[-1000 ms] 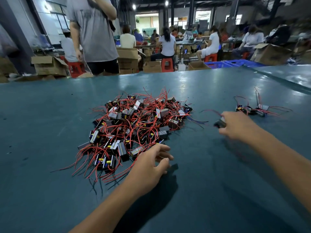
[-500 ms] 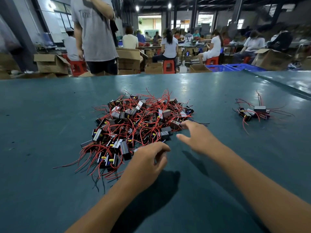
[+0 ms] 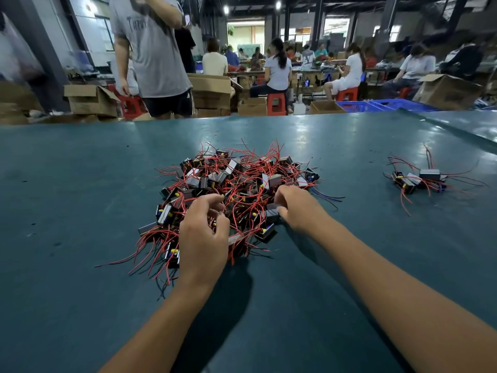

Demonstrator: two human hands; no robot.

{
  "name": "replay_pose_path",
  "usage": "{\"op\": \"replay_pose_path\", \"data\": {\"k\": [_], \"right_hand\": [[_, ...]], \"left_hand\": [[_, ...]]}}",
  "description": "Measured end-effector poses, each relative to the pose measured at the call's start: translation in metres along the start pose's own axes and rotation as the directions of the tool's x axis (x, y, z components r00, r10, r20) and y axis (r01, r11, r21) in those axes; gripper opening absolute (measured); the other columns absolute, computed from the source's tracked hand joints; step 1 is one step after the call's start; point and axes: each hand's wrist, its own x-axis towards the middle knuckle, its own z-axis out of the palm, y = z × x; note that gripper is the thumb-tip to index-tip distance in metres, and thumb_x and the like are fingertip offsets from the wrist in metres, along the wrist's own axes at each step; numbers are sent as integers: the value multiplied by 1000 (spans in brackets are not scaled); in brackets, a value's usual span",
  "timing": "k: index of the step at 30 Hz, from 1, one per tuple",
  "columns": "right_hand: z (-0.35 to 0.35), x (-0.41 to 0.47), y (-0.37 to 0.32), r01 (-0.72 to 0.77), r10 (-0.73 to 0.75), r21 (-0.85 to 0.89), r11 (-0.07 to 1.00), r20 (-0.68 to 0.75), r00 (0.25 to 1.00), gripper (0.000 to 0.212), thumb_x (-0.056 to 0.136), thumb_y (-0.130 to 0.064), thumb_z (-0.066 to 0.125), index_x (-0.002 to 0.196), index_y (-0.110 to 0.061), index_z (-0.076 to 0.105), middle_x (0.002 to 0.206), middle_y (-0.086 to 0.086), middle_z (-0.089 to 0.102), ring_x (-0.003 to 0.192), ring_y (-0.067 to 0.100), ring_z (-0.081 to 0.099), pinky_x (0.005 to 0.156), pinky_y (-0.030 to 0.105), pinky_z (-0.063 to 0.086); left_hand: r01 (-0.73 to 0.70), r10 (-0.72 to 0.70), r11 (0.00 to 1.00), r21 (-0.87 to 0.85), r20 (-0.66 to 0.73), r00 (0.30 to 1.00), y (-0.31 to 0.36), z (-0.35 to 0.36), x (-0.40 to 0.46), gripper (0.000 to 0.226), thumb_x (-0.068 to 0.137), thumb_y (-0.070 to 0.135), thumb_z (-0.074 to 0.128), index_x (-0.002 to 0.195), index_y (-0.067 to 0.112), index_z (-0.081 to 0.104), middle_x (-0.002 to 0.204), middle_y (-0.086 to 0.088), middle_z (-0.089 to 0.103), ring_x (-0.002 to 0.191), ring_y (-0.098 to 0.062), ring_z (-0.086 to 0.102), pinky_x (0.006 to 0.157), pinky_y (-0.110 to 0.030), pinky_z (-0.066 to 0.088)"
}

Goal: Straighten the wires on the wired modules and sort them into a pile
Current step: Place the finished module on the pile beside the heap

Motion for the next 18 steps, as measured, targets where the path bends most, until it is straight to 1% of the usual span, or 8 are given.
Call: {"op": "replay_pose_path", "data": {"k": [2,5,7,10,12,14,16,18], "right_hand": [[0,-7,-1,68,-68,6,998,60,996,15,91,-16,62,102,-23,54,106,0,57,99,20,57,86,36,51],[-1,-17,-5,138,-126,-37,990,223,967,33,87,-21,66,118,-27,56,115,-1,48,104,17,52,93,35,49],[-4,-21,-6,155,-147,-17,988,239,960,42,86,-26,70,125,-32,57,119,-1,46,109,16,48,98,35,46],[-4,-30,-4,230,-217,-14,973,277,936,48,86,-39,73,131,-35,56,124,-3,45,118,13,39,102,33,40],[-2,-38,0,276,-257,-40,960,256,932,37,87,-41,71,121,-32,58,120,-3,45,117,15,40,101,34,41],[-4,-45,4,322,-302,-79,943,197,933,23,88,-39,70,104,-27,59,117,-3,46,115,16,42,96,34,43],[-8,-54,7,350,-330,-93,932,180,927,21,89,-38,70,91,-26,53,116,-4,48,111,13,44,92,31,44],[-12,-62,11,360,-344,-83,929,162,925,23,90,-37,68,86,-27,48,109,-4,52,101,12,47,86,30,45]], "left_hand": [[-29,29,1000,7,-8,1000,2,0,0,26,92,2,58,106,23,62,96,13,60,91,-7,57,77,-24,48],[-35,35,999,-20,-26,999,5,3,-1,27,92,2,57,104,26,60,96,13,60,92,-8,58,78,-20,47],[-32,28,996,-84,-51,998,8,2,-2,27,91,3,54,103,26,60,97,12,61,94,-10,59,79,-19,48],[-52,25,969,-241,-116,993,13,-3,0,25,89,7,49,104,22,62,96,0,64,89,-19,63,78,-28,52],[-120,74,958,-259,-180,981,16,-7,3,27,87,5,47,102,23,62,92,-7,63,82,-23,63,73,-31,52],[-142,86,956,-255,-216,973,18,-10,6,32,86,4,47,99,29,60,89,-6,62,80,-24,61,71,-29,51],[-129,73,961,-246,-223,972,19,-11,7,35,85,2,48,98,32,59,89,-2,62,80,-20,60,71,-26,49],[-125,76,966,-225,-215,974,18,-11,6,31,84,1,48,99,26,60,90,-1,61,82,-19,59,73,-28,50]]}}
